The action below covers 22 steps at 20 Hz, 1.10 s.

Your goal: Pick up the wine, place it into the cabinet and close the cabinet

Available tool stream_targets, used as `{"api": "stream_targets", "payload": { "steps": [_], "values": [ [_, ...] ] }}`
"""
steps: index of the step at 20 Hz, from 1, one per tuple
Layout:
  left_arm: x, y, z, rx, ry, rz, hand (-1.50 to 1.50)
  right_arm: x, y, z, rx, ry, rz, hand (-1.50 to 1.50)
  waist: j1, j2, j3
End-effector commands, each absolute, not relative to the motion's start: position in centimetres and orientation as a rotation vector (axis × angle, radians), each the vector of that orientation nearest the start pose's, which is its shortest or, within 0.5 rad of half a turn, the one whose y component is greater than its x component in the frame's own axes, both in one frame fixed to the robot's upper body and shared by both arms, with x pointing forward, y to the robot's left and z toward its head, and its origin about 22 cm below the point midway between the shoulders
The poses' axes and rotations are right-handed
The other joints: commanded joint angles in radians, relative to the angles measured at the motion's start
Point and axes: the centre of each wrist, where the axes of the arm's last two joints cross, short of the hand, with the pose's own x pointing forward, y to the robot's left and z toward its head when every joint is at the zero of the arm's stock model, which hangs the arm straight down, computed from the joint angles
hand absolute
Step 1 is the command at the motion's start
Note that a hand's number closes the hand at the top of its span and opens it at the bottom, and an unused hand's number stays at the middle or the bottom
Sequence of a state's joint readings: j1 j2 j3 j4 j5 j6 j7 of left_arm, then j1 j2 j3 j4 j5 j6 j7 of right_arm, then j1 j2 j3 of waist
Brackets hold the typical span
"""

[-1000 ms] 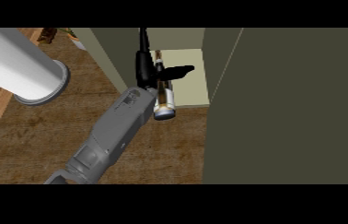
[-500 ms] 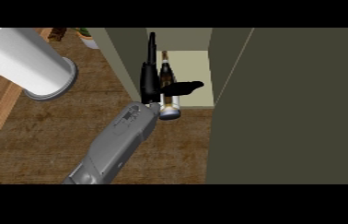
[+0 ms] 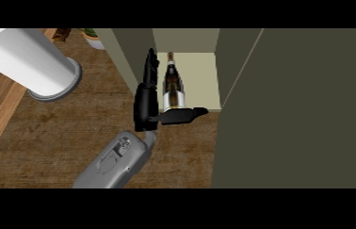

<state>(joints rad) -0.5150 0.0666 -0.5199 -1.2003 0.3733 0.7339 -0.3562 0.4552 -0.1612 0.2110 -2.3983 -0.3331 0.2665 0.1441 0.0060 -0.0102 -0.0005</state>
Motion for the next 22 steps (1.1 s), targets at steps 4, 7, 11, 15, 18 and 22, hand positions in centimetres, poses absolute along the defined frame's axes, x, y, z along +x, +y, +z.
{"api": "stream_targets", "payload": {
  "steps": [4,7,11,15,18,22],
  "values": [
    [26.4,11.5,4.4,-0.024,-1.891,0.001,-1.50,10.0,-23.3,15.9,0.377,-1.881,0.275,-1.50,0.006,0.001,0.000],
    [25.2,15.5,5.2,-0.015,-1.889,0.009,-1.50,9.0,-24.0,16.2,0.362,-1.855,0.282,-1.50,0.000,0.001,0.000],
    [21.9,18.1,5.5,-0.022,-1.890,0.017,-1.50,9.3,-23.4,16.6,0.387,-1.844,0.311,-1.50,0.006,0.003,-0.001],
    [22.0,20.2,5.8,-0.135,-1.886,-0.011,-1.50,10.2,-24.2,16.2,0.408,-1.801,0.414,1.50,-0.005,0.008,-0.001],
    [21.3,21.5,6.3,-0.167,-1.896,-0.058,-1.50,10.3,-24.9,15.5,0.440,-1.748,0.584,1.50,-0.009,0.006,0.000],
    [19.1,22.9,5.2,-0.231,-1.866,-0.068,1.50,8.9,-23.5,15.8,0.451,-1.702,0.702,1.50,-0.013,0.002,-0.001]
  ]
}}
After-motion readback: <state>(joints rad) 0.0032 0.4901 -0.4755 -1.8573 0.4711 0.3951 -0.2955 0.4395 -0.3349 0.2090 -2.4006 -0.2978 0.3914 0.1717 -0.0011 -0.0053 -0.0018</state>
